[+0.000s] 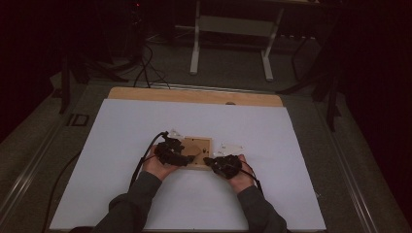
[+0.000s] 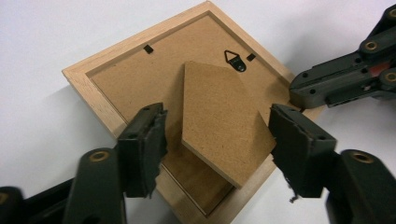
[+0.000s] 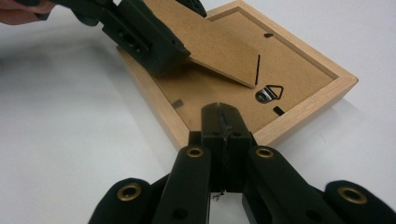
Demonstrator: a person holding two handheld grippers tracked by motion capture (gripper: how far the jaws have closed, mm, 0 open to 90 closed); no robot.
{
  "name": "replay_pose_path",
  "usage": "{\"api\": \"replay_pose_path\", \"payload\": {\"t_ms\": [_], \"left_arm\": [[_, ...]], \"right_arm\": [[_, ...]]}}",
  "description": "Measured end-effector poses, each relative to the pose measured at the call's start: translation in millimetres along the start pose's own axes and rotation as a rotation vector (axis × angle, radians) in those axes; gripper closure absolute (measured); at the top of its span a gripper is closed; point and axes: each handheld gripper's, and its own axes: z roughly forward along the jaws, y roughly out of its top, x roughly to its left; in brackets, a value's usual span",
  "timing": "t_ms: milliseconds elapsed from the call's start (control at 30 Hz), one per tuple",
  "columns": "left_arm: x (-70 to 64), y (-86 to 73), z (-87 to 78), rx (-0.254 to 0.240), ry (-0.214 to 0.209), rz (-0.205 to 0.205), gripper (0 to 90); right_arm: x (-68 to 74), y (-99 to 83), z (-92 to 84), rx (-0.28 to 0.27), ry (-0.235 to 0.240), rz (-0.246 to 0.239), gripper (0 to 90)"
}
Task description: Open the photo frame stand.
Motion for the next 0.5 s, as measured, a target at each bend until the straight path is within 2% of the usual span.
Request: {"api": "replay_pose_path", "payload": {"t_ms": [167, 367, 500], "left_arm": [[2.4, 0.2, 0.0, -0.001, -0.03, -0.017, 43.4], [5.1, 0.5, 2.9, 0.018, -0.055, -0.047, 43.0], [7.1, 0.6, 3.6, 0.01, -0.072, -0.06, 44.9]], "right_arm": [[0.0, 0.0, 0.0, 0.0, 0.0, -0.001, 90.0], [-0.1, 0.0, 0.1, -0.002, -0.001, -0.001, 89.9], [-0.1, 0.0, 0.1, -0.002, -0.001, -0.002, 89.9]]}}
